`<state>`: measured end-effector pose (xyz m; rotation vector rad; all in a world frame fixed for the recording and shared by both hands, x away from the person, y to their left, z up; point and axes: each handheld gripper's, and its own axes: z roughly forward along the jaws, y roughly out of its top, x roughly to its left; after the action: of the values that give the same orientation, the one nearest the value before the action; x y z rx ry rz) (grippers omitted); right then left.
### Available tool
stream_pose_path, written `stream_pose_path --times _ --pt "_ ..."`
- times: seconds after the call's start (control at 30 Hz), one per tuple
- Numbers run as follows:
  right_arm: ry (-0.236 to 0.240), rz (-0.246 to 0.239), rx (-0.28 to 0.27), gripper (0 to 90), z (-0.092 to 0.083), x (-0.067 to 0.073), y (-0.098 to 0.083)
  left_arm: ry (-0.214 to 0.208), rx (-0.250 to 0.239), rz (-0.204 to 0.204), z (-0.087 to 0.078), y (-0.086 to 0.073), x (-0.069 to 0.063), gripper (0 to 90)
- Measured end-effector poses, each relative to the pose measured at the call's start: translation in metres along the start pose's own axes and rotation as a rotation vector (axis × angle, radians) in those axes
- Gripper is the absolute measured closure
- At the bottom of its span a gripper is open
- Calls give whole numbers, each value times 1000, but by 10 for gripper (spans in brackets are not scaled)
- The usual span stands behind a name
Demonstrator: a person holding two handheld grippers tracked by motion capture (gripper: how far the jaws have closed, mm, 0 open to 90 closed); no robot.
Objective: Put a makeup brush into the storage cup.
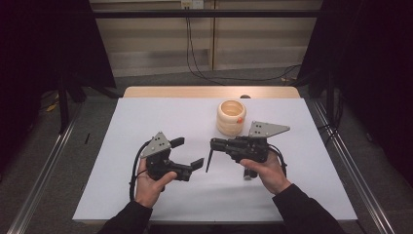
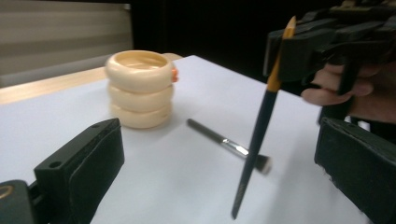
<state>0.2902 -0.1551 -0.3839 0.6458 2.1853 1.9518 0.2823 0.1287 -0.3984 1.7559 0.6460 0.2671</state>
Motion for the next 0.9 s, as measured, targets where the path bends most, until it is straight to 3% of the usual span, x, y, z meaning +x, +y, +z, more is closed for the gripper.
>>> stream_pose_path --times 0.23,0.4,0.57,0.73,0.83,0.9 --pt "-12 -13 2 856 -2 -2 0 53 -15 49 -13 -5 4 19" --pt "-22 -15 1 856 -6 -4 1 115 -28 33 -23 -13 8 16" --pt "-33 -14 3 856 -7 -5 1 150 -29 26 -39 -23 15 13" --pt "-41 -24 10 856 -7 -5 1 153 -16 36 -51 -32 20 15" --pt "-47 -24 9 856 -7 -6 1 179 -18 37 -58 -37 20 15" --pt "-50 -30 10 856 -9 -7 2 182 -28 13 -62 -42 19 14"
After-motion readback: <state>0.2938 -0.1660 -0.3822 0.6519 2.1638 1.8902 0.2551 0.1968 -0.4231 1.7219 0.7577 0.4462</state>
